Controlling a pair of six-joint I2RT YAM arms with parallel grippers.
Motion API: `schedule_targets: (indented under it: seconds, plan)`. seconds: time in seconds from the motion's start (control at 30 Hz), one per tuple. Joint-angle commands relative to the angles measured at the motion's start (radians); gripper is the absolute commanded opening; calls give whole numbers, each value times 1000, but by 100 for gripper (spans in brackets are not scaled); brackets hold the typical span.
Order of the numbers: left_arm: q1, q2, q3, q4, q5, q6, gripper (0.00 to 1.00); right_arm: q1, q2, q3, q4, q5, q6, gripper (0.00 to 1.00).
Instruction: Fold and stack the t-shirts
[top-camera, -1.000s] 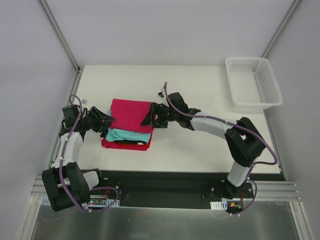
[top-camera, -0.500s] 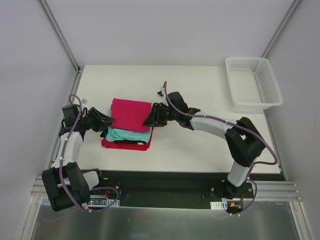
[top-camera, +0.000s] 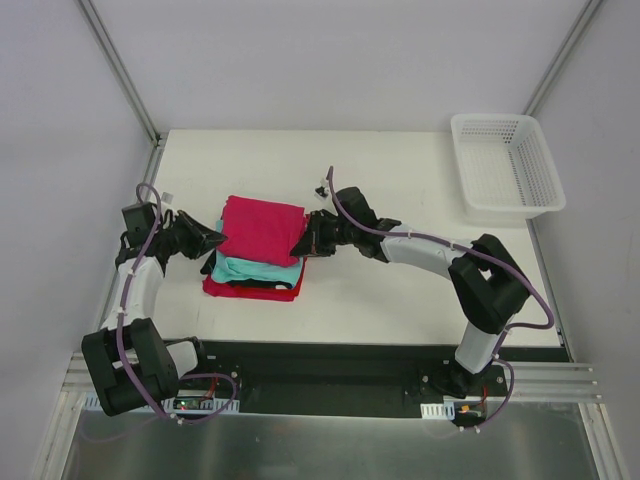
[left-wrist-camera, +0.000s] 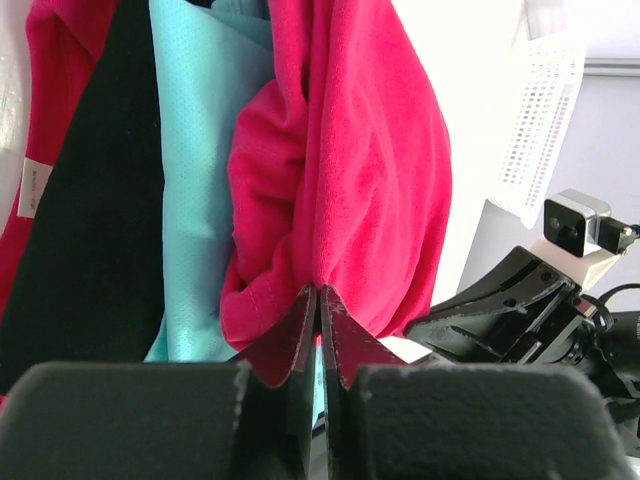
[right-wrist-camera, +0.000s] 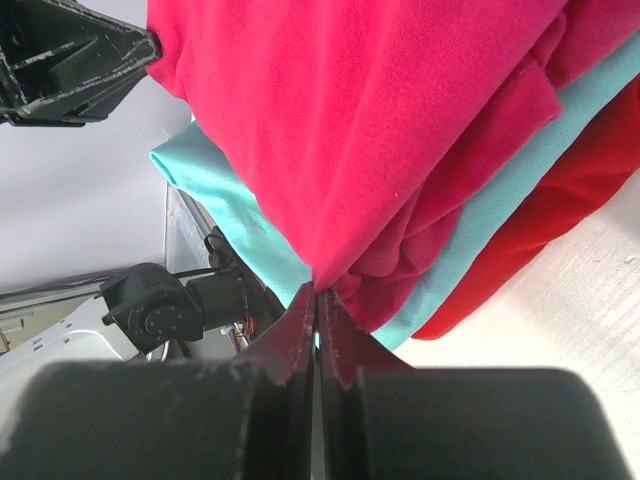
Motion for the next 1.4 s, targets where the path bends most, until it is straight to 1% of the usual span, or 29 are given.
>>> schedule_targets:
  seconds: [0.0, 0.5, 0.8, 1.37]
  plan:
    - [-7, 14, 58, -27, -14, 27, 0, -3, -27, 1, 13, -32, -16, 0]
    - [-4, 31, 138, -67, 15, 15, 0, -33, -71, 51, -95, -35, -64, 0]
    - [-4, 5, 161, -107, 32, 15, 0, -33, -113, 66, -147, -30, -76, 0]
    - [-4, -52, 148, -153, 43, 16, 0, -13, -162, 48, -170, -13, -76, 0]
